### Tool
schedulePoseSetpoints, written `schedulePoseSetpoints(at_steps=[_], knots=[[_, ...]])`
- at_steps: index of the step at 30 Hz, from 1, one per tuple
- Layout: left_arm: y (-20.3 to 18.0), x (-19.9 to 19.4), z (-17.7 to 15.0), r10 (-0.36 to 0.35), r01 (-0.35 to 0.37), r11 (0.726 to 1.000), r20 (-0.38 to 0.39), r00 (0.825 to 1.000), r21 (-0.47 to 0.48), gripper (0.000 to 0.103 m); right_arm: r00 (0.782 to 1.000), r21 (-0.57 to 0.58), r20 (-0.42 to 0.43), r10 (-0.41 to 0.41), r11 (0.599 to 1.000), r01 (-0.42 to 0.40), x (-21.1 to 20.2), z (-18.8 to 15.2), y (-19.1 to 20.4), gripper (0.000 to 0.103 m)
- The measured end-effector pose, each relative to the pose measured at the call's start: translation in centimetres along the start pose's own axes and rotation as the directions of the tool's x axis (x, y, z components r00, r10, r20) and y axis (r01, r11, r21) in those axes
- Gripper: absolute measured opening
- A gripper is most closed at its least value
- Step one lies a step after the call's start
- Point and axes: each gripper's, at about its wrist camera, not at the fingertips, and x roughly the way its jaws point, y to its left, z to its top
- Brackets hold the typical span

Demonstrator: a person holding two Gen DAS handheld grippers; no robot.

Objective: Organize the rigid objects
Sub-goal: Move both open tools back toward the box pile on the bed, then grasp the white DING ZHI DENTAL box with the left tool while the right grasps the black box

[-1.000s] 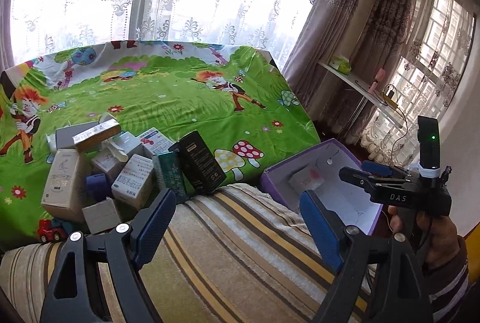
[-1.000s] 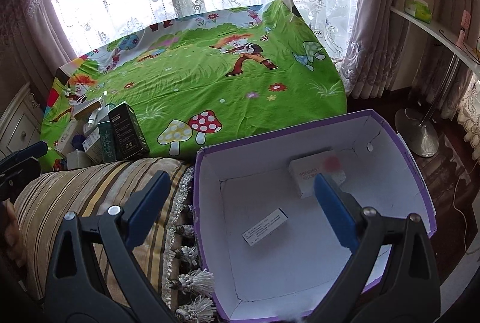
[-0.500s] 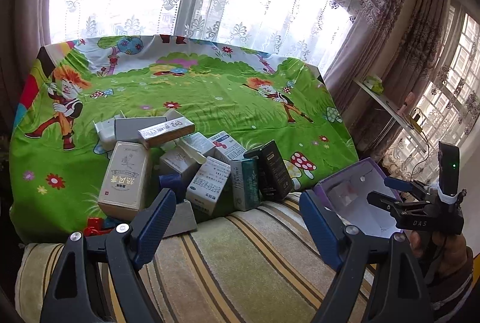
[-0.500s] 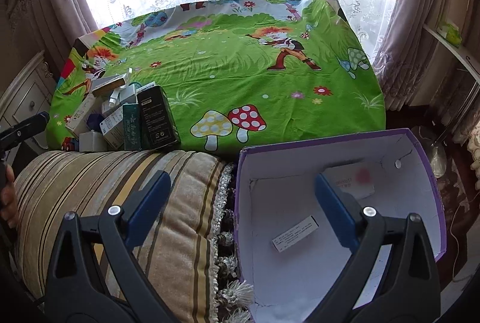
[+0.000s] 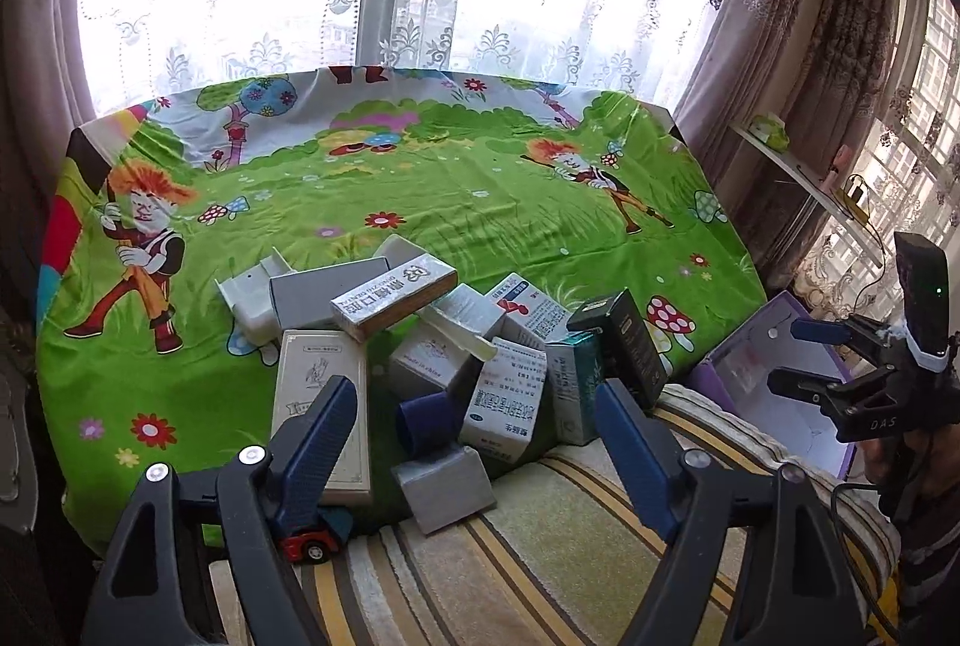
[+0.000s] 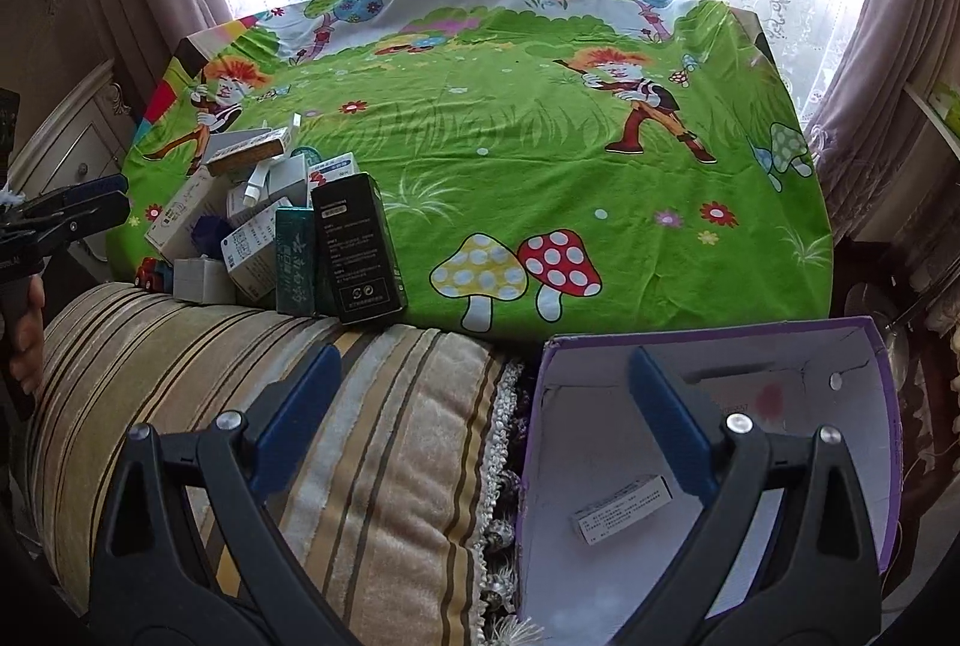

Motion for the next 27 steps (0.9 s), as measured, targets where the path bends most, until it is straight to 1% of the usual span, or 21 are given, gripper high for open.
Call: schedulePoseSetpoints(at_steps=[6, 11, 14, 17, 20, 27], knots=[[1.9, 2.3, 1.8, 0.000, 0.001, 0.999, -0.031, 1.000, 0.032, 0.079, 0.998, -0.051, -0.032, 0.049, 0.997, -0.050, 2.0, 1.4, 1.7, 0.098], [2.9, 4.4, 3.4, -0.007, 0.012, 0.996, -0.059, 0.998, 0.094, 0.077, 0.996, -0.087, -0.062, 0.057, 0.994, -0.062, 4.1, 2.4, 2.8, 0.097], [3.3, 5.8, 4.2, 0.013, -0.001, 0.990, -0.088, 0.996, 0.139, 0.077, 0.995, -0.102, -0.078, 0.057, 0.993, -0.065, 5.3, 3.1, 3.3, 0.096], [3.7, 6.8, 4.7, 0.011, 0.008, 0.985, -0.109, 0.994, 0.172, 0.075, 0.994, -0.113, -0.093, 0.054, 0.992, -0.064, 6.3, 3.5, 3.6, 0.094], [4.0, 7.6, 5.1, 0.005, 0.018, 0.982, -0.125, 0.992, 0.185, 0.073, 0.993, -0.116, -0.107, 0.057, 0.991, -0.070, 7.3, 3.9, 3.9, 0.093], [3.4, 9.1, 5.9, 0.004, 0.038, 0.967, -0.166, 0.986, 0.252, 0.073, 0.987, -0.132, -0.145, 0.070, 0.987, -0.089, 8.9, 4.2, 4.5, 0.084]])
